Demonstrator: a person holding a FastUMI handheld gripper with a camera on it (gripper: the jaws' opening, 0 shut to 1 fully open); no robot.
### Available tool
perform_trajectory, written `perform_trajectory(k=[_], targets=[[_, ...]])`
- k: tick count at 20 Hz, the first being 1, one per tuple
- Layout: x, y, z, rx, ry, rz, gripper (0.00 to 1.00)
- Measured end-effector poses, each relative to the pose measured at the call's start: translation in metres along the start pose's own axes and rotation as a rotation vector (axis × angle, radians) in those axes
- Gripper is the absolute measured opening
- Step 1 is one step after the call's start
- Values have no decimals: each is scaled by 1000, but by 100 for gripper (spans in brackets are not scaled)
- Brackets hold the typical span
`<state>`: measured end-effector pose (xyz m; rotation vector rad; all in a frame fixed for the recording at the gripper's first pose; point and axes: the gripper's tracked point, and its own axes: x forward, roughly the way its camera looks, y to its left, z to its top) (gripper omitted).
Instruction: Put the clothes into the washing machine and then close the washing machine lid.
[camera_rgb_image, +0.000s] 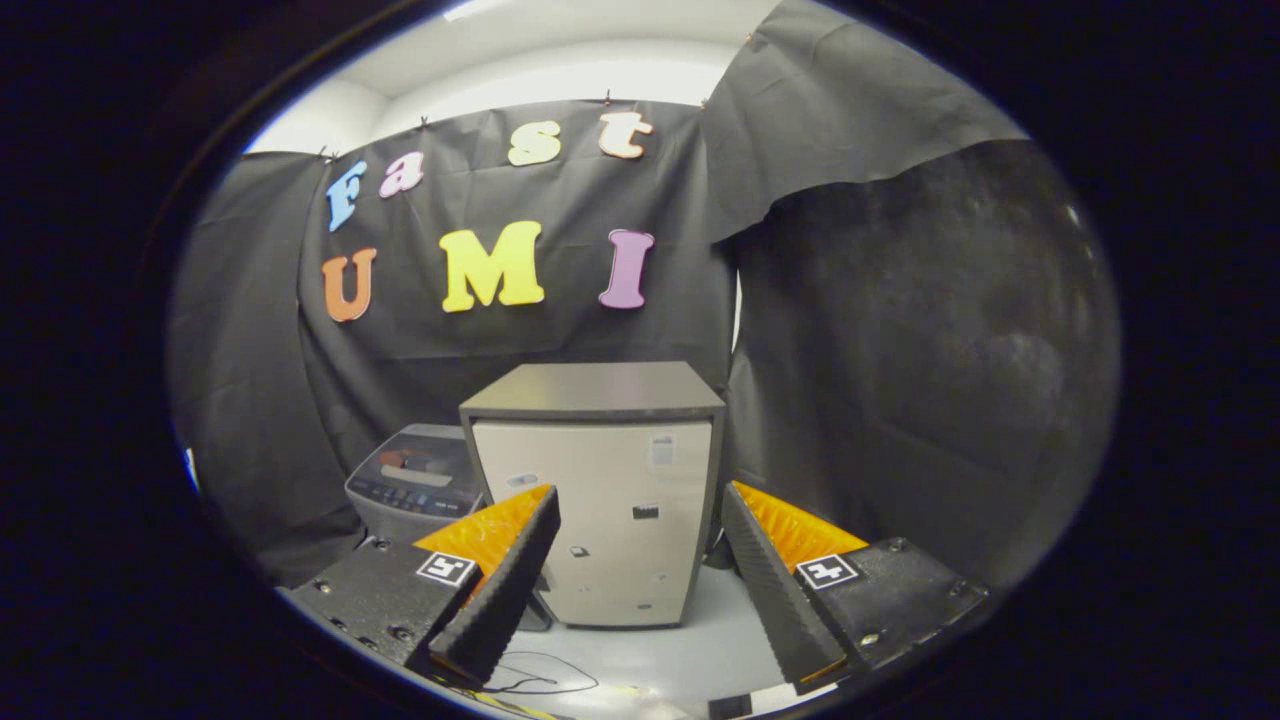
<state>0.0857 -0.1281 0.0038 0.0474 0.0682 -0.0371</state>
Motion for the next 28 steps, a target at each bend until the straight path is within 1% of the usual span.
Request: perform_trajectory(k=[3,6,9,17,24,28], targets=[[-15,-5,-16,7,9,2,100],[-22,-5,-32,-32,23,19,100],[-24,-4,-36,-51,27,28,100],[-32,7,-45,-40,27,65,100],[-41,8,-49,-70,24,41,100],[-46,4,-52,-53,26,25,100]])
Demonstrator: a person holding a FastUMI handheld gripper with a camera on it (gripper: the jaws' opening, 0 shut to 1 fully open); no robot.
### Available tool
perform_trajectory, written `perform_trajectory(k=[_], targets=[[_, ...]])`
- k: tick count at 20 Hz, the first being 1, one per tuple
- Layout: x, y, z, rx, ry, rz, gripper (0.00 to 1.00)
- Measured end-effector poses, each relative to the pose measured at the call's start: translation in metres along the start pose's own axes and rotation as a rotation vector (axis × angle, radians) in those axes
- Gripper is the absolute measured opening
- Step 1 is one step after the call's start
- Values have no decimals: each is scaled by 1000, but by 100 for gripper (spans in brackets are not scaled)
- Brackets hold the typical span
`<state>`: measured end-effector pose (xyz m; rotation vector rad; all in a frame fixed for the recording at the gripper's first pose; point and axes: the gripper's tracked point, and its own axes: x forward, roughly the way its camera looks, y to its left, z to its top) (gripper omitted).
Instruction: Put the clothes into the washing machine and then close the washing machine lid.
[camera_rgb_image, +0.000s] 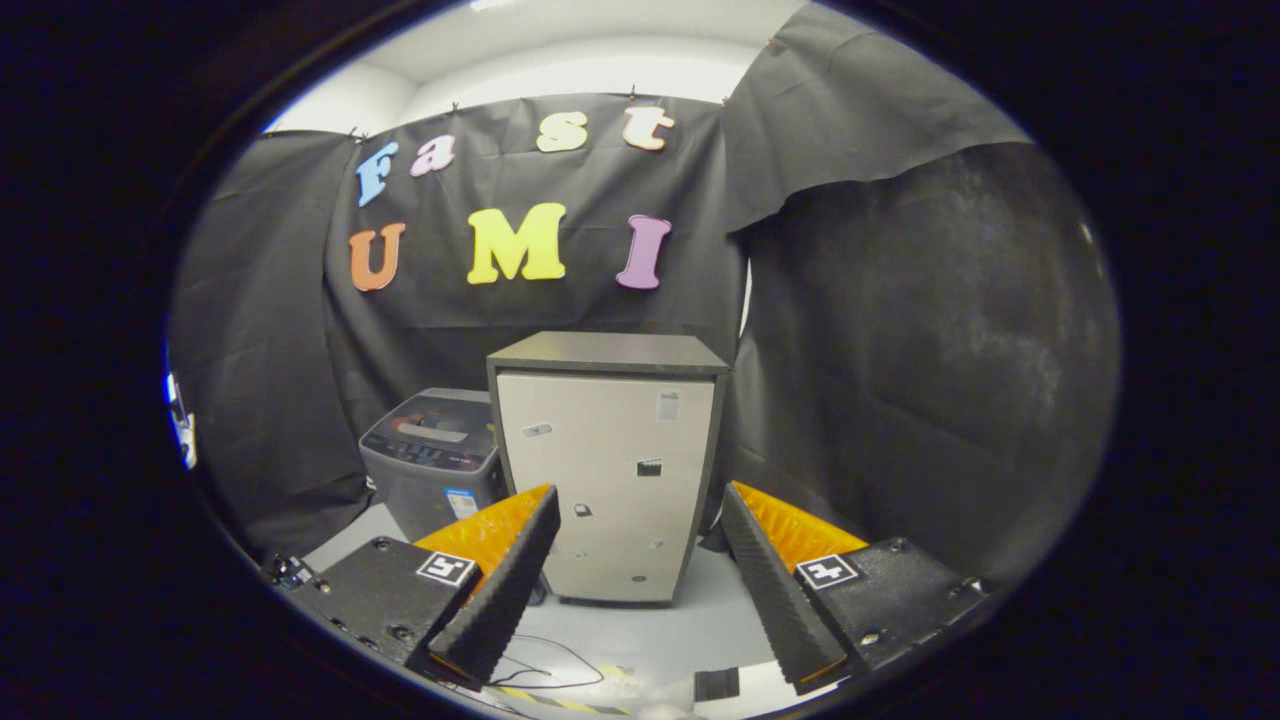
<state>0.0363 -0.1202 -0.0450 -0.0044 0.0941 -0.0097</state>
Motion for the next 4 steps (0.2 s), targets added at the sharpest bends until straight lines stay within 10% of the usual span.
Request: perform_trajectory(k=[4], targets=[[-7,-7,-2,11,4,-21,100]])
